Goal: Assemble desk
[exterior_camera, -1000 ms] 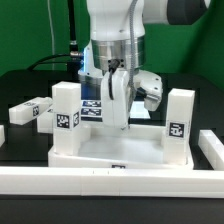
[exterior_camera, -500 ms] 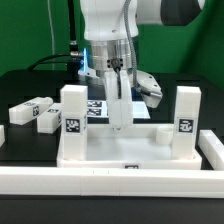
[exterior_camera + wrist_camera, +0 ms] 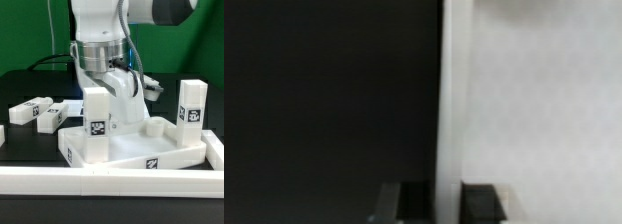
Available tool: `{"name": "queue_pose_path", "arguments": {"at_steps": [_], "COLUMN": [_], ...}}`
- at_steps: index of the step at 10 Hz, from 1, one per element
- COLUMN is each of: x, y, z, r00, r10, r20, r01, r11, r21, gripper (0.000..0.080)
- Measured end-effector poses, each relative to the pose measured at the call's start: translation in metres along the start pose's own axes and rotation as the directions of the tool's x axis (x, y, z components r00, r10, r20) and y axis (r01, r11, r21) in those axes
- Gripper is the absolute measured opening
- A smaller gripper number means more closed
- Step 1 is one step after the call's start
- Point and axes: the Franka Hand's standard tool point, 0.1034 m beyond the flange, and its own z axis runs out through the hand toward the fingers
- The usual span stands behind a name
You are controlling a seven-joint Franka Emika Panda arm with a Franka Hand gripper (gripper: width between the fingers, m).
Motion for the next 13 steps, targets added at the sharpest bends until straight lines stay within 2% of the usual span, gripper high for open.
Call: {"name": "queue_pose_path", "arguments": {"at_steps": [2, 5, 8, 10, 13], "x": [0.011, 0.012, 0.012, 0.009, 0.000], "y": [0.006, 0.006, 0.006, -0.010, -0.024], "z": [-0.001, -0.001, -0.001, -0.004, -0.001], "r00": [0.989, 0.953, 0.873, 0.794, 0.678], "r10": [-0.146, -0.304, -0.488, -0.607, -0.735], "r20": [-0.005, -0.007, -0.009, -0.026, -0.022], "r01": [0.146, 0.304, 0.488, 0.607, 0.733], "r11": [0.989, 0.953, 0.873, 0.794, 0.678], "r21": [0.003, 0.003, 0.000, -0.020, -0.051], "gripper": [0.0063, 0.0060, 0.0060, 0.0060, 0.0060]}}
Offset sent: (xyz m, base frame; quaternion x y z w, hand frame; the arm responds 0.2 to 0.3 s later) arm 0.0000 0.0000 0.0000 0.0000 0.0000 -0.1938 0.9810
